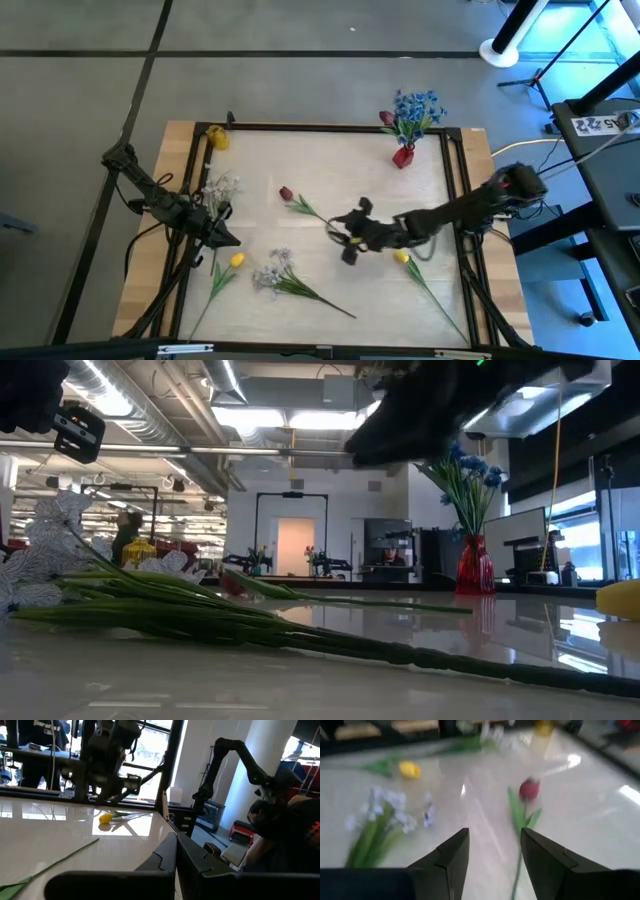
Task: Sort flowers into vase by color
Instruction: Put the red flower into the red vase
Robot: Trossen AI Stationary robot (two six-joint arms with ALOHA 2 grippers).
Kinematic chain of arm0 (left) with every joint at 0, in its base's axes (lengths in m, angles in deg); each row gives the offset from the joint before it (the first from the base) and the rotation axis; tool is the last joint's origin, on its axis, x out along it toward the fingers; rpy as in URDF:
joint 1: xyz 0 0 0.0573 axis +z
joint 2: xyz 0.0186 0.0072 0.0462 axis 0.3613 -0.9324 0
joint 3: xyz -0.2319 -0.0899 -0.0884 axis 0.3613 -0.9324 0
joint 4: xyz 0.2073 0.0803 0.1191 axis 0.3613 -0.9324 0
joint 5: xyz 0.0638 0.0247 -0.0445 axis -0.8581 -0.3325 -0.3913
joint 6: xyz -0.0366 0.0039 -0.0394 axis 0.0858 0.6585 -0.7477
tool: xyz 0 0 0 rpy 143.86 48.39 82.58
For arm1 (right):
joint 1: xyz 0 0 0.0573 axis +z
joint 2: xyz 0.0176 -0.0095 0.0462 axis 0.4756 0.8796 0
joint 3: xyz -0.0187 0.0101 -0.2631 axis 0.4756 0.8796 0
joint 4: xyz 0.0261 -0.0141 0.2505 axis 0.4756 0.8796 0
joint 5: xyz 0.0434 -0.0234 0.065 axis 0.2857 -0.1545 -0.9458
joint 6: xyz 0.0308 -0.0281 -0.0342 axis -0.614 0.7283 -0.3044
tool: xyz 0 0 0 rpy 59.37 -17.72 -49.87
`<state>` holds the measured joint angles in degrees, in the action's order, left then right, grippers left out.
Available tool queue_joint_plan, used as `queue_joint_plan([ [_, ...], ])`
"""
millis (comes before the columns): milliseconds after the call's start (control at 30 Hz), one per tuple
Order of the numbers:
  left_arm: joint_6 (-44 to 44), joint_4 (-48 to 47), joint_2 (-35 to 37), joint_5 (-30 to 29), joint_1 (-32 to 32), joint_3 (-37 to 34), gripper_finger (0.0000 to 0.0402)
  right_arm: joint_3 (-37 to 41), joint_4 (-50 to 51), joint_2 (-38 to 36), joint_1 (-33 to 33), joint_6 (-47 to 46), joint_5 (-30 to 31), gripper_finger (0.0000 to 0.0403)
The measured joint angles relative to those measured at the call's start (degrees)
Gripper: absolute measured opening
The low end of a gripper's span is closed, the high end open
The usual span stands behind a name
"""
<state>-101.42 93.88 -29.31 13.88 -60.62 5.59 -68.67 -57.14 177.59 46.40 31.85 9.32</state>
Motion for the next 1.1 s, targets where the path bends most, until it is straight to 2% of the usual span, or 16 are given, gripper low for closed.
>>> queue_joint_plan([
  [267,0.0,0.1,0.0,0.0,0.0,0.0,0.0,-4.9,0.2,13.3,-7.6,-6.1,-2.7,0.0176],
  [500,0.0,0.0,0.0,-0.1,0.0,0.0,0.0,-7.4,-5.2,21.6,-13.3,-3.3,-4.6,0.0176],
  [667,0.0,0.1,0.0,-0.1,0.0,0.0,0.0,-8.9,-10.1,25.5,-14.8,-1.5,-11.1,0.0176],
  [800,0.0,0.0,0.0,0.0,0.0,0.0,0.0,-10.2,-10.2,27.6,-14.7,-0.4,-10.5,0.0174],
  [933,0.0,0.0,0.0,0.0,0.0,0.0,0.0,-10.3,-9.1,27.9,-14.6,-0.3,-8.8,0.0144],
  [1100,0.0,0.0,0.0,0.0,0.0,0.0,0.0,-10.3,-7.3,27.7,-14.6,1.7,-7.4,0.0069],
])
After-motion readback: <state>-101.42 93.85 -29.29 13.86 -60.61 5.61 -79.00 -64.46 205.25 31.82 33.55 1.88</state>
